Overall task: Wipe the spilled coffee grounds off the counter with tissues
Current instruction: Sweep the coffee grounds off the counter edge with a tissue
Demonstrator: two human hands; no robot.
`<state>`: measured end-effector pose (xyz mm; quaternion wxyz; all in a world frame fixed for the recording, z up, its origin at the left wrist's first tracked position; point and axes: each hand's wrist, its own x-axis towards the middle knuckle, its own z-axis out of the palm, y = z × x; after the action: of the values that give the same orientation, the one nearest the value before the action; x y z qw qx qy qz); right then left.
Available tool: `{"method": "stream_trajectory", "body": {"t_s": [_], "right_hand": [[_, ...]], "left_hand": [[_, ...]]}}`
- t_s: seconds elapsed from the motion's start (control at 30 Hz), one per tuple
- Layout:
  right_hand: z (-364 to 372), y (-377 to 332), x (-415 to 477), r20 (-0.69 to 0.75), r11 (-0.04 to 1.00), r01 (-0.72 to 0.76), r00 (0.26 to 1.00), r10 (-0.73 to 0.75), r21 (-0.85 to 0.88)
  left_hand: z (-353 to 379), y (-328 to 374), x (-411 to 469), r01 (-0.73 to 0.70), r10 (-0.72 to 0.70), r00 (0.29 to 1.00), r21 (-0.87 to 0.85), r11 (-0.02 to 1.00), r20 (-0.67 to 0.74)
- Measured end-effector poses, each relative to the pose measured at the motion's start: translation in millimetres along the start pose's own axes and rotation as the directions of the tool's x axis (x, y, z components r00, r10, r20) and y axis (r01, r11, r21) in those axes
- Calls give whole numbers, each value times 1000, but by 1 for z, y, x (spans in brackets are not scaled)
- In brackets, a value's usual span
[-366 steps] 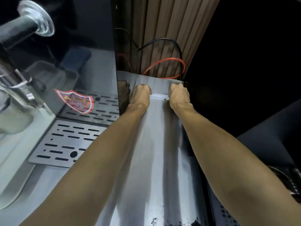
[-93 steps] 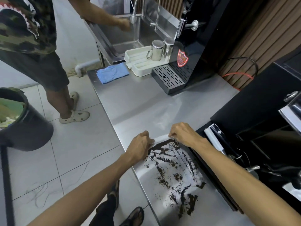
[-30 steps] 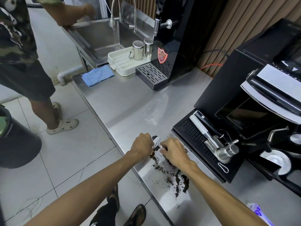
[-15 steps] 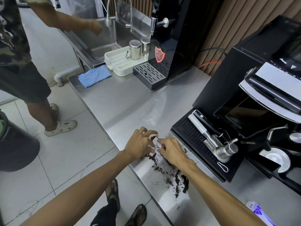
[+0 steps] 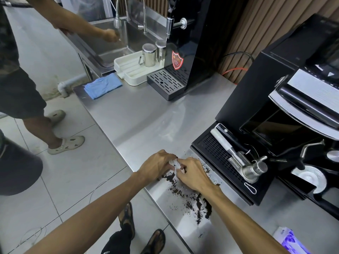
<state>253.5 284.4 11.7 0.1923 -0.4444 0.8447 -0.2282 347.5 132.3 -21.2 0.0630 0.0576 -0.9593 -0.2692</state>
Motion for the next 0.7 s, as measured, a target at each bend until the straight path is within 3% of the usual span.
{"method": "stream_trajectory", "body": {"t_s": [0.27, 0.47, 0.7], "right_hand": [[4, -2, 0, -35, 1000, -12, 999, 12, 14], [5, -5, 2, -53, 999, -21, 998, 23, 24], [14, -1, 6, -98, 998, -57, 994, 55, -21]], "left_hand": [[-1, 1, 2, -27, 27, 1000, 10, 1000, -13], [0, 2, 5, 90, -80, 995, -185, 979, 63], [-10, -2, 8, 49, -31, 995, -185, 982, 94]]}}
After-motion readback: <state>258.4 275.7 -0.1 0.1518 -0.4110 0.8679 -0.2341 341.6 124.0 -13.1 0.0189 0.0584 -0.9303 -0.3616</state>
